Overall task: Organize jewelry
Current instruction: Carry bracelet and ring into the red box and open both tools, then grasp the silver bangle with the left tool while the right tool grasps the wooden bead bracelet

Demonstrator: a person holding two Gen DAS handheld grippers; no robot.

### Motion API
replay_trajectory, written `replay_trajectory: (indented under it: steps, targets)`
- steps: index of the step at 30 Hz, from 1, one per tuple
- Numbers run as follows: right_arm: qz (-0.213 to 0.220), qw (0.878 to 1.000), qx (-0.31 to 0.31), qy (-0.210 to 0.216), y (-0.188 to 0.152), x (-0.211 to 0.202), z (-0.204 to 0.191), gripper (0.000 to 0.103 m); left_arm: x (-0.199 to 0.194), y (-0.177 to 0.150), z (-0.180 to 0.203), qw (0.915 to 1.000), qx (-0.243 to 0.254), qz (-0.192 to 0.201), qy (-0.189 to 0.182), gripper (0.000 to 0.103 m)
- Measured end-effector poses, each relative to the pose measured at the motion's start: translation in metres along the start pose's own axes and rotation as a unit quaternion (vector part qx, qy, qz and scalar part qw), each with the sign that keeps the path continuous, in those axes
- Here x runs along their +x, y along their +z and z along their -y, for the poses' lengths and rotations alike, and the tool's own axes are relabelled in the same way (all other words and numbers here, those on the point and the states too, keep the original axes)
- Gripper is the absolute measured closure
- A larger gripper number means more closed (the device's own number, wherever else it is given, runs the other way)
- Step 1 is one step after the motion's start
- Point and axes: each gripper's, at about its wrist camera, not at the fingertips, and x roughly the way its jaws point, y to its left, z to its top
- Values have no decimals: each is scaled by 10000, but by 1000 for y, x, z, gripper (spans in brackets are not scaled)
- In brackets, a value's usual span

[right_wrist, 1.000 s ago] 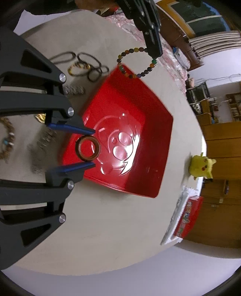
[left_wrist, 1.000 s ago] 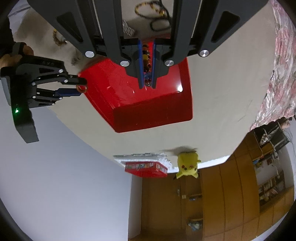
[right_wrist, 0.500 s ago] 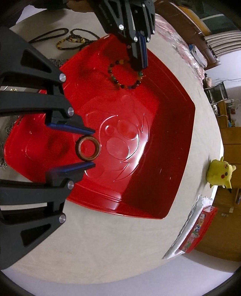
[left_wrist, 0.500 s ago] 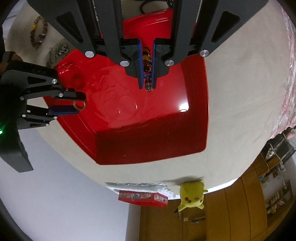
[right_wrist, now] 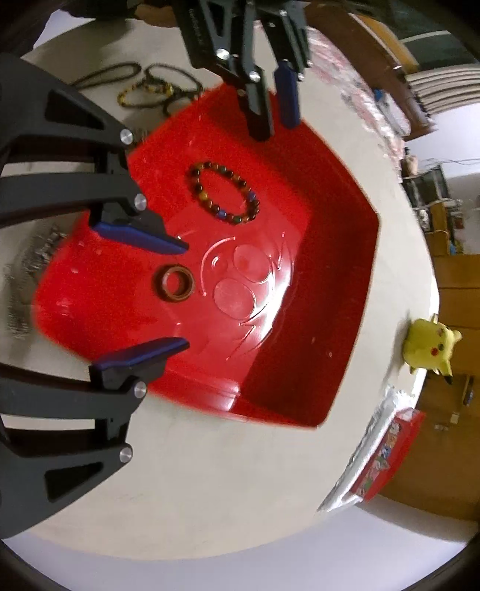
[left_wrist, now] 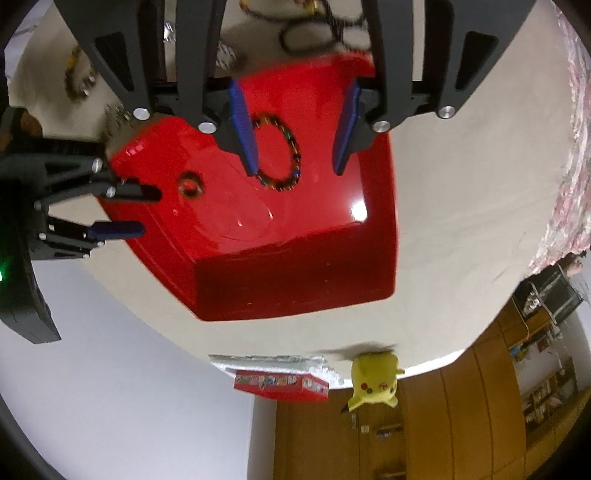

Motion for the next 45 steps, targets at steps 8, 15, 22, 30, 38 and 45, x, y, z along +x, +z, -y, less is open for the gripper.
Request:
replay_trajectory:
  steps: [8, 15, 22, 30, 38, 45]
  targets:
    - [492, 9977, 457, -22, -74, -75, 0, 47, -76, -73, 28, 9997, 88, 212, -4, 44]
    - [506, 9953, 814, -154, -159, -95, -21, 44, -109, -140, 58, 9997, 60, 118, -189, 37]
    - [401, 9926, 1122, -211, -208, -93, -31, 40, -99, -186, 91, 9968, -64, -297, -742, 33]
    - [369, 9926, 1140, -220, -219, -84, -32, 36, -71, -208, 110, 9979, 41, -524, -379, 31]
    - [457, 9888, 1415, -159, -223, -81, -20, 36, -63, -209, 113, 9994, 102, -328, 50, 32]
    - [443, 9882, 1452, -199, -217, -76, -12, 52, -66, -208, 101, 9998, -67, -210, -15, 54]
